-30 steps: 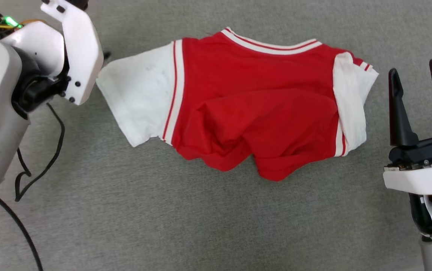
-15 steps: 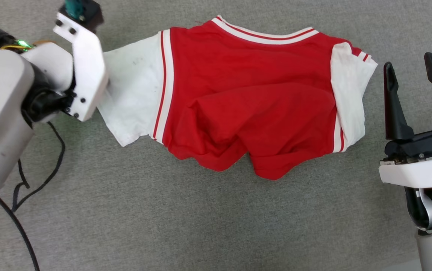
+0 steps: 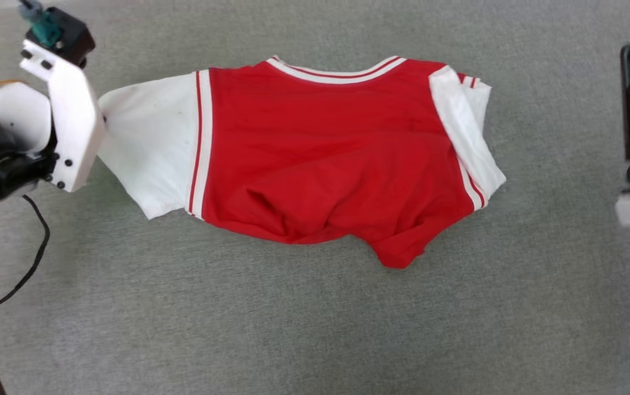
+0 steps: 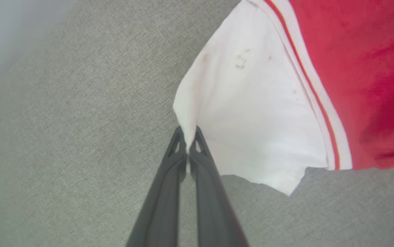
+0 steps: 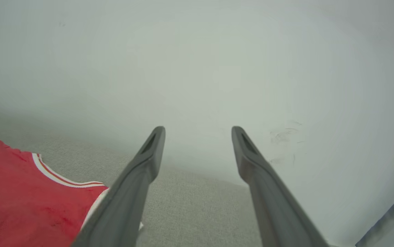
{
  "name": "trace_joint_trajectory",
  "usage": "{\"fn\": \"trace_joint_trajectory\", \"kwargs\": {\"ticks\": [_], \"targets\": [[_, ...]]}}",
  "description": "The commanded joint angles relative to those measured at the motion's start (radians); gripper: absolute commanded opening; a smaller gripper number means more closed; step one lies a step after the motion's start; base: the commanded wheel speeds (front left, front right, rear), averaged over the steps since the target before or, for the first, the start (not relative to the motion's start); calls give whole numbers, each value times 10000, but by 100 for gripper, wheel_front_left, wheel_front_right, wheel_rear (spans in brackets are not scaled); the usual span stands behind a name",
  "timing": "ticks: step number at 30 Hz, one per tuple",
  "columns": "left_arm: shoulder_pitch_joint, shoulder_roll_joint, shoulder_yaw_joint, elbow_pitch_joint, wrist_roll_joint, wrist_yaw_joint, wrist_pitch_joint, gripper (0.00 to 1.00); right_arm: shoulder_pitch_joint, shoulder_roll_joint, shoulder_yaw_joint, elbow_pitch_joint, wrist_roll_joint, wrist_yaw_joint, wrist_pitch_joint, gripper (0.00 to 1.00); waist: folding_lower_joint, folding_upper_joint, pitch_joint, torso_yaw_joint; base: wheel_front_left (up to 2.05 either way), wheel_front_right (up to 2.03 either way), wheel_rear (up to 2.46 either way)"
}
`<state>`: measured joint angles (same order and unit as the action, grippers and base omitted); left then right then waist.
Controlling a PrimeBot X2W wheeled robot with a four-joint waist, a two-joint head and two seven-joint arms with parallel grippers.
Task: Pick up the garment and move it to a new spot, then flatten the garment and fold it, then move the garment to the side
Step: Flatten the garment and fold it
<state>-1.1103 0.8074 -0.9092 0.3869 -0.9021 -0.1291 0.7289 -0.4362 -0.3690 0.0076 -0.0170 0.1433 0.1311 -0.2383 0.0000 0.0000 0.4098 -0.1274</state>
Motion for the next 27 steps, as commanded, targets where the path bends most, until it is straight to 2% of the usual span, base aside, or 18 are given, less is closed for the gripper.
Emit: {"fn": "trace_joint_trajectory", "kwargs": {"ticks": [1,3,7,11,14,17,19,23,27], "targets": [[126,15,42,-73,-26,4,-103,0,-323,-198,127,29,111,-7,194,100,0,0,-101,94,0,0,0],[282,118,58,-199,-60,24,-253,0,-842,-769,621,163,454,-7,927,100,0,0,-156,173,0,0,0],[363,119,68,-526,18,96,-481,0,-2122,-2115,2263,379,1486,-7,2929,100,0,0,-164,326,0,0,0],[223,-37,18,-872,155,149,-591,0,-3356,-3203,4155,684,3156,-7,5765,100,0,0,-70,488,0,0,0],[54,-137,-14,-1088,278,196,-616,0,-4223,-3742,5450,915,4455,-8,7951,100,0,0,67,585,0,0,0],[-110,-223,-16,-1259,372,206,-660,0,-4943,-3873,6329,1278,5519,-7,9562,100,0,0,268,697,0,0,0],[-246,-294,-4,-1354,430,203,-702,0,-5355,-3799,6699,1632,5941,-7,10209,100,0,0,424,777,0,0,0],[-483,-432,9,-1501,505,198,-725,0,-5921,-3285,6988,2599,6507,-7,10684,100,0,0,771,957,0,0,0],[-687,-528,-7,-1570,609,181,-813,0,-6279,-2870,7514,3512,6394,-7,10574,100,0,0,1101,1125,0,0,0]]}}
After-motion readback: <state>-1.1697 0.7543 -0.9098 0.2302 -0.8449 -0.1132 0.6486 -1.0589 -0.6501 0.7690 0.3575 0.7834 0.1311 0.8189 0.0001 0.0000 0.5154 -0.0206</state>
